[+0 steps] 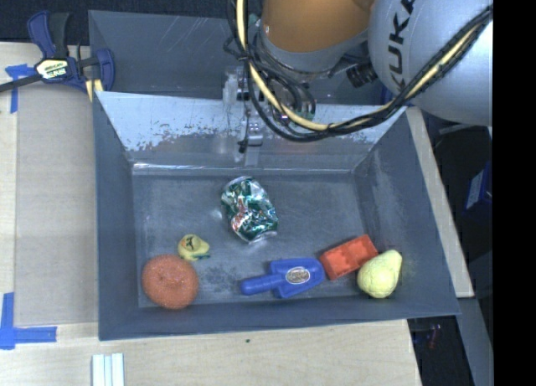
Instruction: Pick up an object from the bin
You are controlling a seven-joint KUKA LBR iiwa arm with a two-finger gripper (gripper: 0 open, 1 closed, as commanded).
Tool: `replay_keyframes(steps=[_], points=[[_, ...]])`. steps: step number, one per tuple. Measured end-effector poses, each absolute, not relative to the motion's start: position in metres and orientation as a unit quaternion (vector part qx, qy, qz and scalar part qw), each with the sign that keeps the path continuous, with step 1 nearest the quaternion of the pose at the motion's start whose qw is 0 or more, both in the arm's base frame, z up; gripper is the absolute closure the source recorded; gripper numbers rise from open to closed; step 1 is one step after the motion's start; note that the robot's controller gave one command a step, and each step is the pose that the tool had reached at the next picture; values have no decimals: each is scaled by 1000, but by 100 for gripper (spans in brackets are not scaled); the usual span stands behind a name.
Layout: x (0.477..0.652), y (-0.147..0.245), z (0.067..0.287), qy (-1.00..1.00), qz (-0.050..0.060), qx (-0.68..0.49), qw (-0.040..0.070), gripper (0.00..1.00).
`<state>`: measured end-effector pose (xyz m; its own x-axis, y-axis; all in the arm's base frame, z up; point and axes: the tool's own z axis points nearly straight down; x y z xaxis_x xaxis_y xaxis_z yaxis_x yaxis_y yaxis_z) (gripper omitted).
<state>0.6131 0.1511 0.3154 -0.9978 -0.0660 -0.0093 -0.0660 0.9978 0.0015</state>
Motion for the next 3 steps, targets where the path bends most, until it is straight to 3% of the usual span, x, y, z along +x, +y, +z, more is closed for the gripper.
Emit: replay_keyframes(steps=[1,2,3], points=[[611,121,253,1000,1,-18,6,0],[613,123,296,1000,2,-24,8,0],[554,83,162,1000,0,14,-1,100]])
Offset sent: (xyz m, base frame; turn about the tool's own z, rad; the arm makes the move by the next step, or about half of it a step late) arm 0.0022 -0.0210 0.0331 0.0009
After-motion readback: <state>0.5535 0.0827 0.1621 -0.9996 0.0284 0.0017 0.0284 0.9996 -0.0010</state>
